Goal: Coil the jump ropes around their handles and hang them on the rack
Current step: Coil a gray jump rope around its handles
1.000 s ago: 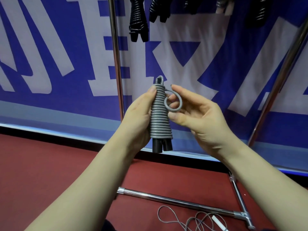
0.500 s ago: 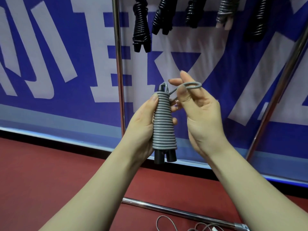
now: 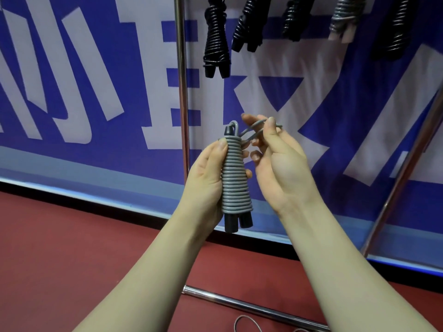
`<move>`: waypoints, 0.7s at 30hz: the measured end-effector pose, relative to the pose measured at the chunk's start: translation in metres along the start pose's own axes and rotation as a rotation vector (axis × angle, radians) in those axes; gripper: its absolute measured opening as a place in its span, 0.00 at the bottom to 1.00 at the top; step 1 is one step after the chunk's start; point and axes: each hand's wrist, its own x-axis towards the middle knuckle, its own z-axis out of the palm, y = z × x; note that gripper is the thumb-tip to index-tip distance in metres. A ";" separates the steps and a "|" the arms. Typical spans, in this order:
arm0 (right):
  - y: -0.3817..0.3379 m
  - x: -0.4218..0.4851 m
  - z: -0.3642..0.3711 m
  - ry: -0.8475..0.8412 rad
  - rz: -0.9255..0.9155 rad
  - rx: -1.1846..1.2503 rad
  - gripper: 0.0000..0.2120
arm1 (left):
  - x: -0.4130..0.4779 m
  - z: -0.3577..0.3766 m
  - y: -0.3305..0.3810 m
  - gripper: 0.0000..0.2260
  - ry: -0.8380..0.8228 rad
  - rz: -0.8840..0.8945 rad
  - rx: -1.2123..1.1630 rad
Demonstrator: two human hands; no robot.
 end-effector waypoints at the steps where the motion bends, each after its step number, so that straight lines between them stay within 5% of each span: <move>1: 0.002 0.001 0.000 -0.044 0.022 0.007 0.16 | 0.001 -0.001 0.001 0.14 0.015 -0.013 -0.044; 7: 0.007 0.004 0.001 -0.079 0.120 0.186 0.12 | 0.004 -0.001 0.001 0.11 0.004 -0.018 -0.150; 16: -0.002 0.001 0.000 -0.113 0.016 -0.257 0.16 | 0.006 -0.014 0.001 0.09 0.064 0.052 0.168; 21: -0.004 0.002 -0.008 -0.120 0.018 -0.244 0.08 | 0.006 -0.012 -0.002 0.08 0.086 0.080 0.152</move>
